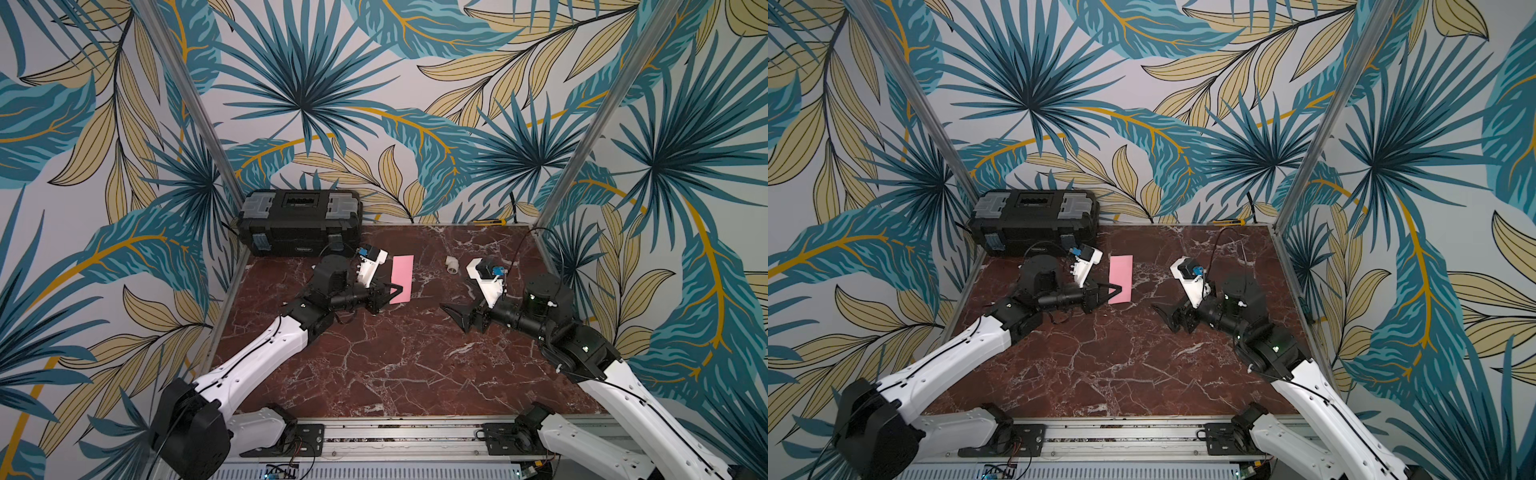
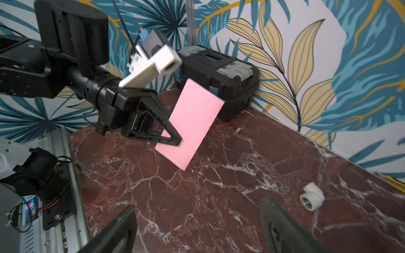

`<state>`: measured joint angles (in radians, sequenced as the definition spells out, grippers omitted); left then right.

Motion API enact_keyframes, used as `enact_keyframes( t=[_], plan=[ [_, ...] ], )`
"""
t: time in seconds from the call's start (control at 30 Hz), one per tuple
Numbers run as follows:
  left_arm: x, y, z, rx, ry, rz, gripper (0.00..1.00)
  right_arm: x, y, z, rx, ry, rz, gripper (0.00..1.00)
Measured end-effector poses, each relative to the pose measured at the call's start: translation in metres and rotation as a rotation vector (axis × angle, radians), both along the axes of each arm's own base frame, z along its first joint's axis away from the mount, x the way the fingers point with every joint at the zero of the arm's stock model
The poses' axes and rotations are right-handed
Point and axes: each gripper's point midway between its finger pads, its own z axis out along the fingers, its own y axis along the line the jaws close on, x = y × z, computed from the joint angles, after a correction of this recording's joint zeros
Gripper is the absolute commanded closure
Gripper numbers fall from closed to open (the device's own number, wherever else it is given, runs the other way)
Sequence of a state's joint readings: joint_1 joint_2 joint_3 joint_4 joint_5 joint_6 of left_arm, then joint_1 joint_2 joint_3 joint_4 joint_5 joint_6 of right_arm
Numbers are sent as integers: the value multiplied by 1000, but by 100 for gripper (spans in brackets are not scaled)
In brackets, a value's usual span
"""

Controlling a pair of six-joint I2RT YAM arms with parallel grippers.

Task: Fold the square paper along the opposite sides
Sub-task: Place the paper at the center of the board, then reset both arms

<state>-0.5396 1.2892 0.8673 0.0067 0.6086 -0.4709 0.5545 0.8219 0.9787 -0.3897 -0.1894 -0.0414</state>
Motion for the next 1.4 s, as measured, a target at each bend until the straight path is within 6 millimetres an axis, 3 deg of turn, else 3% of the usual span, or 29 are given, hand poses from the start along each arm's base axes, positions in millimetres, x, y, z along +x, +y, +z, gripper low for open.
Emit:
enact_keyframes(
  t=[0.1, 0.2, 0.37, 0.57, 0.67, 0.8, 0.9, 1.0, 1.1, 1.27, 1.33, 1.4],
  plan=[
    [-5, -3, -72, 46, 222, 41, 100, 4, -12, -15, -5, 27, -82, 9],
    [-13, -8, -118, 94, 357, 71, 100, 10, -18, -29, -17, 60, -131, 8],
    [-17, -16, -165, 124, 467, 110, 100, 18, -19, -43, -38, 98, -166, 8],
    [-20, -10, -213, 166, 561, 184, 100, 21, -18, -47, -47, 108, -170, 8],
    [-16, -10, -213, 159, 551, 213, 99, 21, -18, -48, -49, 111, -171, 8],
    [-12, -11, -206, 150, 528, 230, 38, 23, -17, -51, -53, 117, -172, 8],
    [-8, -9, -193, 153, 496, 256, 0, 23, -17, -51, -52, 118, -169, 8],
    [-1, 1, -184, 196, 472, 317, 0, 22, -16, -51, -49, 120, -162, 8],
    [0, 23, -188, 315, 482, 404, 0, 22, -15, -51, -47, 121, -157, 7],
    [-17, 88, -196, 627, 498, 596, 0, 22, -16, -50, -47, 121, -161, 4],
    [-23, 117, -183, 738, 445, 674, 0, 26, -18, -49, -43, 114, -184, 0],
    [-17, 138, -150, 785, 324, 750, 0, 37, -23, -48, -41, 96, -231, 0]
  ],
)
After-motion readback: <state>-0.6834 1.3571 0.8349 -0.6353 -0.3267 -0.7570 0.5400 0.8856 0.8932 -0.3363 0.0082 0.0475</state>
